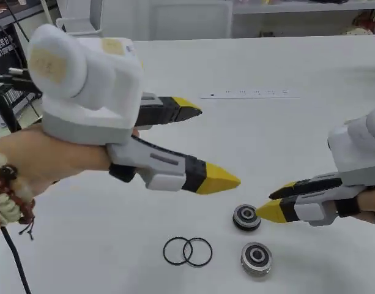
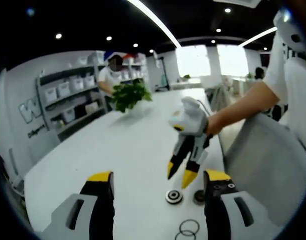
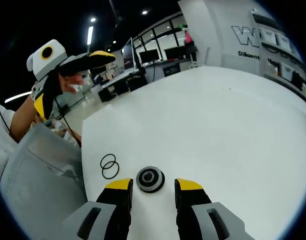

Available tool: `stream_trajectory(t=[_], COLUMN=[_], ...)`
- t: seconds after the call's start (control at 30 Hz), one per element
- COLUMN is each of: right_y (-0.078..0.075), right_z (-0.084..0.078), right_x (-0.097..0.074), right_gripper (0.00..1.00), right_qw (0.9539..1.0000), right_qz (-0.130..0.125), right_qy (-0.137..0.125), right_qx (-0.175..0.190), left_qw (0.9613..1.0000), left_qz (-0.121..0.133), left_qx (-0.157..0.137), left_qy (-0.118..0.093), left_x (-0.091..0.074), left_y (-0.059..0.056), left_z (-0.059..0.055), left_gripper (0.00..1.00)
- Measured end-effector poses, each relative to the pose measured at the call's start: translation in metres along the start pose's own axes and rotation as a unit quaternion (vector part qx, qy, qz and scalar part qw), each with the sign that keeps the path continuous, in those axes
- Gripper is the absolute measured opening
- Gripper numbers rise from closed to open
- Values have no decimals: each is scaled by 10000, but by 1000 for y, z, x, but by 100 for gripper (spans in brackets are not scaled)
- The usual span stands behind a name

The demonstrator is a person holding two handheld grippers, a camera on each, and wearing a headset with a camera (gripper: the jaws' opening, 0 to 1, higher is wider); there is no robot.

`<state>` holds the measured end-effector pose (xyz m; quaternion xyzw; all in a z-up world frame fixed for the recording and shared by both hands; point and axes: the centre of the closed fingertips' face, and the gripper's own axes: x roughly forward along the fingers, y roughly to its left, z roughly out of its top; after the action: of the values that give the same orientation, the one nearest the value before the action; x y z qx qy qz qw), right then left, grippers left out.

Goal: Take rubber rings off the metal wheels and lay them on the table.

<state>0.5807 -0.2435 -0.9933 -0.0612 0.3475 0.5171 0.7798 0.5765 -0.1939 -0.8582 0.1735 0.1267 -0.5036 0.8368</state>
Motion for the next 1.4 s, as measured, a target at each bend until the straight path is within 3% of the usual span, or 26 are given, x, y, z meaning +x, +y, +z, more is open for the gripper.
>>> stream_trajectory(t=[0.2, 0.37, 0.47, 0.57, 0.8, 1.17, 1.4], right_y=[1, 2, 1, 1, 3, 2, 1], right_z=[-9, -13, -16, -19, -22, -25, -25], right_x=[5, 8, 10, 12, 16, 19, 21], right_gripper=[34, 34, 31, 31, 30, 30, 29], right_qw=[9995, 9985, 9984, 9980, 9970, 9959, 9949], right_qz=[-5, -34, 0, 21, 38, 2, -52], right_qy=[169, 239, 284, 348, 451, 478, 484], right_qx=[-268, -490, -493, -526, -627, -772, -886], left_qw=[9998, 9998, 9990, 9986, 9980, 9979, 9964], left_qz=[-145, -210, -297, -255, -203, -332, -327], left_qx=[12, -10, -117, -128, -401, -265, -292], left_qy=[-115, 32, 319, 444, 456, 496, 725], left_x=[36, 61, 72, 77, 80, 91, 94], left_y=[-2, -10, -11, -10, -14, -29, -31], left_z=[-4, -28, -54, -69, -92, -95, -110], left_gripper=[64, 58, 55, 52, 37, 27, 23])
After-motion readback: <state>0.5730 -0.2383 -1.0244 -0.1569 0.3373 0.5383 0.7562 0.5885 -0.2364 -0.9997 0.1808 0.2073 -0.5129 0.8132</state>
